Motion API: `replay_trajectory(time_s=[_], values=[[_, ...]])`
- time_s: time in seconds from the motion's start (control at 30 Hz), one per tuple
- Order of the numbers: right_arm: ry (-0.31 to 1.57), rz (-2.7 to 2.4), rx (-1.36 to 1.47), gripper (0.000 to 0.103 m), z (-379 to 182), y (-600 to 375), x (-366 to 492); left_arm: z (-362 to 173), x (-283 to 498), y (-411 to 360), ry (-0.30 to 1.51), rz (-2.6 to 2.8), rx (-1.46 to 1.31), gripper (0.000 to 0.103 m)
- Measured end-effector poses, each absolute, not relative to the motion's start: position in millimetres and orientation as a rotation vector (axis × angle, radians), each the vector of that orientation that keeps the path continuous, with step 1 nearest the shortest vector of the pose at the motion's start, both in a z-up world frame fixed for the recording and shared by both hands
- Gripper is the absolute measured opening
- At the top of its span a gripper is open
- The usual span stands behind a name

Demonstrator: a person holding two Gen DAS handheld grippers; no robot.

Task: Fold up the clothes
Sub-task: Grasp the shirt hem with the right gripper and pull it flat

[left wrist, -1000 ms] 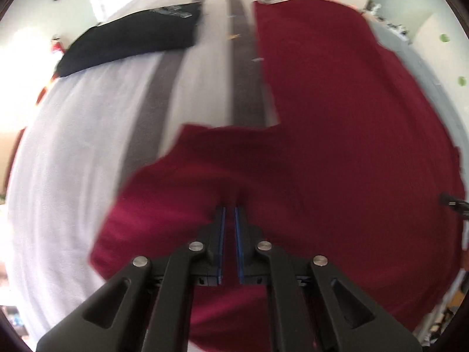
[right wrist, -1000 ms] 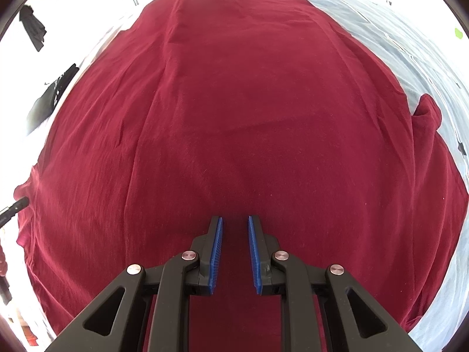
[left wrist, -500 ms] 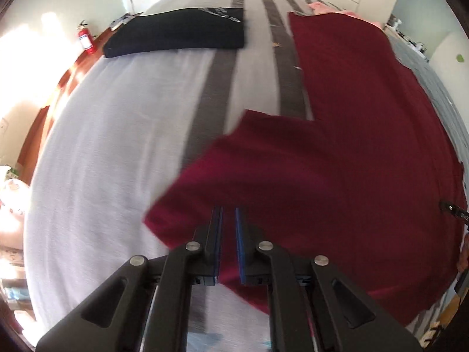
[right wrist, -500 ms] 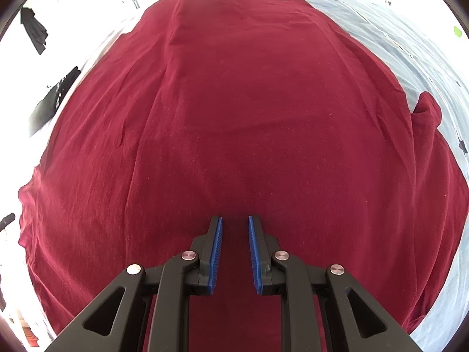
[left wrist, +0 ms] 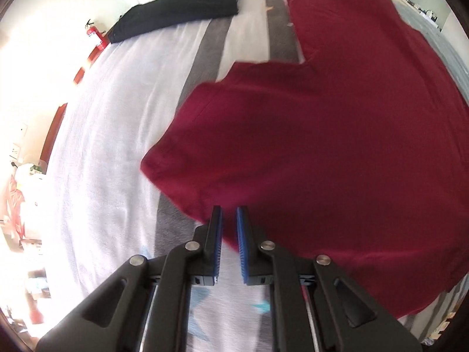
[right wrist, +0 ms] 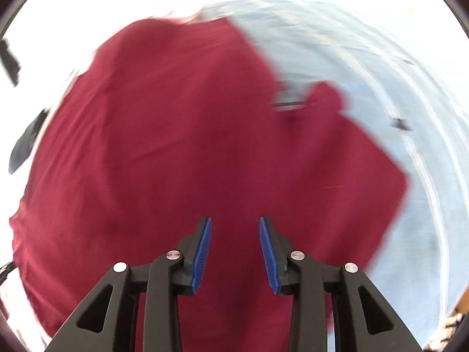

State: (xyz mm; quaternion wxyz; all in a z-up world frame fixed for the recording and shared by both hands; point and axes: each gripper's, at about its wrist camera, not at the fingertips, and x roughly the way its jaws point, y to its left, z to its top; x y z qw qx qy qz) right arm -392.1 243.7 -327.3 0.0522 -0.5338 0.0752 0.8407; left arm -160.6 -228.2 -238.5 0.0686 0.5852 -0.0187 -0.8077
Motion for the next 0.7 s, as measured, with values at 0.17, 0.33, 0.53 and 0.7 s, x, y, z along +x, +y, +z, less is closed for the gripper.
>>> replay_trajectory(time_s=[0.17,0.33,0.53,0.7], values=[[0.294,2.444,-1.505,0.04,-322.6,336.9,-349.7,-222.9,-175.2,-171.4,0.058,-2.509,1.771,0.011],[0.318,2.412,-1.474,0.042,-328.1,440.1,-384.8,-216.9,-184.1,-109.2,0.075,-2.586,1.807,0.013],[0.383,2.395,-1.563,0.042,-365.1,468.5,-403.5,-221.8,-181.1,-66.9,0.051,-2.595,1.838,0.014],[0.363,2.416,-1.608,0.025,-371.2,463.7,-400.8,-259.5,-209.2,-64.9,0.057,-2.569,1.853,0.014]])
